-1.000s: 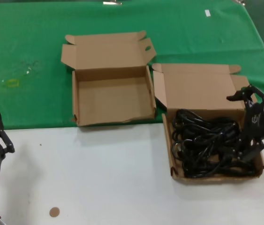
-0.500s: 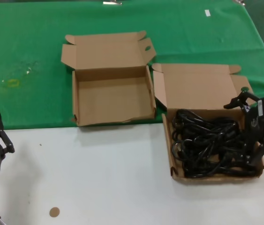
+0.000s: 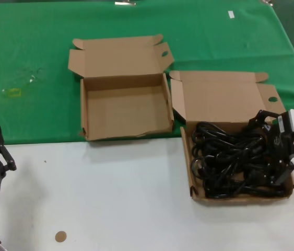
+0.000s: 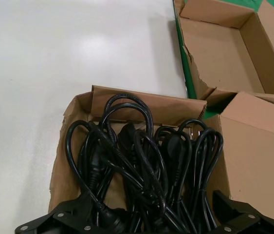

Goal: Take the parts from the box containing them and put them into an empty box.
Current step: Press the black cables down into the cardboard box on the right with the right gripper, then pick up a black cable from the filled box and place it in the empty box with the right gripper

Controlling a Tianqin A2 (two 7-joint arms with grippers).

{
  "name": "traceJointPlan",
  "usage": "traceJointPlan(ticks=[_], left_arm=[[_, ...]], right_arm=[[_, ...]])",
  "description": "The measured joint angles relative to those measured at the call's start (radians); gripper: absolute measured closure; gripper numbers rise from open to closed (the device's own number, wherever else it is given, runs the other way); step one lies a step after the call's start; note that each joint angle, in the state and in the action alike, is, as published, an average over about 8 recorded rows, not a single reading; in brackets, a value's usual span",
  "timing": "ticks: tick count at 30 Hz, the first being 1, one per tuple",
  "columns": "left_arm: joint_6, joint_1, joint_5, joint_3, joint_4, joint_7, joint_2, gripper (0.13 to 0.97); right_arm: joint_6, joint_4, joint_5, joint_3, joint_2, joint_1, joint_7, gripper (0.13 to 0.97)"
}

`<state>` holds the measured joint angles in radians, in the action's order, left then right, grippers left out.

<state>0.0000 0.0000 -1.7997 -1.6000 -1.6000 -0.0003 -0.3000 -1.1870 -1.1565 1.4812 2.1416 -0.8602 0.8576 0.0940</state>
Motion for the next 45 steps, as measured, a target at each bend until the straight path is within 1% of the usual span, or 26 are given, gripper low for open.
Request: traceJointPlan(ticks=[1, 9, 13, 21, 22, 30, 31, 39, 45], left_arm=[[0.000, 0.000, 0.000, 0.000, 0.000, 0.000, 0.000, 0.953], [0.000, 0.000, 0.000, 0.000, 0.000, 0.000, 0.000, 0.953], [0.000, 0.000, 0.000, 0.000, 0.000, 0.000, 0.000, 0.953], [0.000, 0.000, 0.000, 0.000, 0.000, 0.000, 0.000, 0.953], [0.000, 0.000, 0.000, 0.000, 0.000, 0.000, 0.000, 0.953], [0.000, 0.000, 0.000, 0.000, 0.000, 0.000, 0.000, 0.953], [0.000, 0.000, 0.000, 0.000, 0.000, 0.000, 0.000, 0.953], [0.000, 0.000, 0.000, 0.000, 0.000, 0.000, 0.000, 0.953], [0.000, 0.000, 0.000, 0.000, 0.000, 0.000, 0.000, 0.953]], right_arm=[[-0.005, 0.008, -0.005, -0.001, 0.006, 0.004, 0.004, 0.173], [-0.023, 0.050, -0.036, -0.008, 0.040, 0.020, 0.028, 0.290], [-0.028, 0.067, -0.050, -0.010, 0.051, 0.024, 0.036, 0.290], [-0.034, 0.102, -0.075, -0.013, 0.072, 0.036, 0.048, 0.477], [-0.035, 0.105, -0.078, -0.013, 0.074, 0.038, 0.049, 0.477], [-0.040, 0.110, -0.098, -0.014, 0.086, 0.047, 0.047, 0.694], [-0.041, 0.110, -0.100, -0.014, 0.086, 0.048, 0.046, 0.694], [-0.058, 0.107, -0.112, -0.013, 0.090, 0.053, 0.036, 0.834], [-0.076, 0.094, -0.118, -0.015, 0.084, 0.060, 0.019, 0.840]])
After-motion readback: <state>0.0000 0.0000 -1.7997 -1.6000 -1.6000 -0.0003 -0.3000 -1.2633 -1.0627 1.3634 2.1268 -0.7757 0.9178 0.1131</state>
